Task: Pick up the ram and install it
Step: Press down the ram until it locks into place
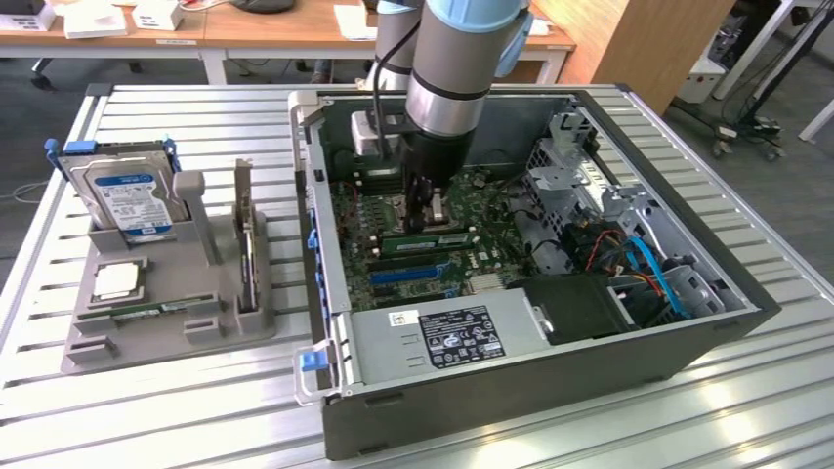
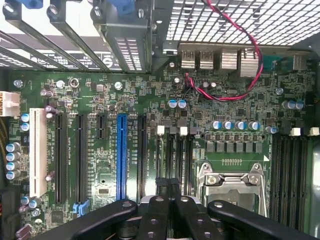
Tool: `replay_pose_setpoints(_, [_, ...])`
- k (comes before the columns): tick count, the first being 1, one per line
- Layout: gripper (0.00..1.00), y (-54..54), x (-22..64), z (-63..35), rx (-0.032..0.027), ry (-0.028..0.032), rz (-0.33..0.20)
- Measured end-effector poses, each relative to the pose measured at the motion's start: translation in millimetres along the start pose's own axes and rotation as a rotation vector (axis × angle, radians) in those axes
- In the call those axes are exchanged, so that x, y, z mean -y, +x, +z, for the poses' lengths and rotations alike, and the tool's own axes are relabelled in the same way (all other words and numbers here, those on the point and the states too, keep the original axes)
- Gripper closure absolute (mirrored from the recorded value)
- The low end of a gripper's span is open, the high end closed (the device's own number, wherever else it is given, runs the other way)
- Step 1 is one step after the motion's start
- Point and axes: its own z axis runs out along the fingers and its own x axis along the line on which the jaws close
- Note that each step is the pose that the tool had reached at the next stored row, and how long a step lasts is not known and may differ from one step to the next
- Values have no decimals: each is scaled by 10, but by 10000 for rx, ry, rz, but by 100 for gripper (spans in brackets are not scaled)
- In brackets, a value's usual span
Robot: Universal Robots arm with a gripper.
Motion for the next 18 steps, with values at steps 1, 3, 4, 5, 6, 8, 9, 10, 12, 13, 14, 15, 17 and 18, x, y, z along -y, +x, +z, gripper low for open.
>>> replay_pose_setpoints(1, [90, 1, 0, 10, -1, 0, 0])
replay_pose_setpoints(3, [90, 1, 0, 31, -1, 0, 0])
replay_pose_setpoints(4, [90, 2, 0, 32, -2, -1, 1])
replay_pose_setpoints(5, [90, 2, 0, 33, -2, -1, 0])
replay_pose_setpoints(6, [90, 2, 0, 32, -2, -1, 0])
replay_pose_setpoints(8, [90, 1, 0, 36, 1, 1, 1])
replay_pose_setpoints(9, [90, 1, 1, 41, 3, 1, 0])
replay_pose_setpoints(10, [90, 1, 0, 45, 1, 0, 0])
replay_pose_setpoints(12, [90, 2, 1, 56, 0, 0, 0])
replay_pose_setpoints(13, [90, 2, 1, 62, 0, 1, 0])
replay_pose_setpoints(14, [90, 2, 1, 68, 0, 0, 0])
replay_pose_setpoints(15, [90, 3, 1, 73, -1, 0, 0])
replay_pose_setpoints(17, [90, 3, 1, 73, -2, -1, 0])
replay_pose_setpoints(18, [90, 3, 1, 73, -2, 0, 0])
